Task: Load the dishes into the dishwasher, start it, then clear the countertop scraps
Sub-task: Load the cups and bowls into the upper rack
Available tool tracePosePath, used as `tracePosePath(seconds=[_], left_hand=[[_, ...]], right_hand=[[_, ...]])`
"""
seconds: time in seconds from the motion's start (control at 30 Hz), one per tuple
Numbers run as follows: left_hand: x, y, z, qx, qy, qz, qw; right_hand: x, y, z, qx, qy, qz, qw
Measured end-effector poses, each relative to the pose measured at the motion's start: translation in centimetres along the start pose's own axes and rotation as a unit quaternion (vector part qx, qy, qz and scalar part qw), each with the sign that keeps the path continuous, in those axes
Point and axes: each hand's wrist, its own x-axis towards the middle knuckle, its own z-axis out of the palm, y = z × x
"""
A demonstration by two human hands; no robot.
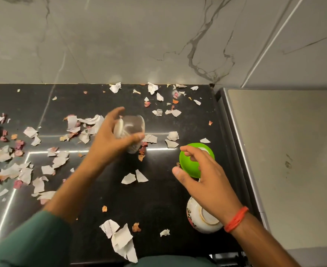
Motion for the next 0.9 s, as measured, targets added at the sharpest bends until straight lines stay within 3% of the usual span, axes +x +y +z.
tracePosePath(seconds=[0.2,0.43,0.67,0.9], left_hand=[[-6.2,1.6,7.8,-0.071,-0.042,-0.007,0.997],[-9.9,3.7,13.9,-0.102,-0.08,-0.015,0.991],[-8.8,6.0,15.1,-0.12,-0.184,-0.044,0.975],[-9.7,8.3,19.8,-0.201,-0.321,-0.182,0.908]], right_hand=[[-1.9,0.2,0.1,-0.022,-0.04,0.018,0.999],[-4.0,1.5,-0.3,0.151,-0.009,0.068,0.986],[-6.6,2.8,-3.8,0.383,-0.022,0.077,0.92],[-11.1,6.1,-8.4,0.493,0.029,0.127,0.86]])
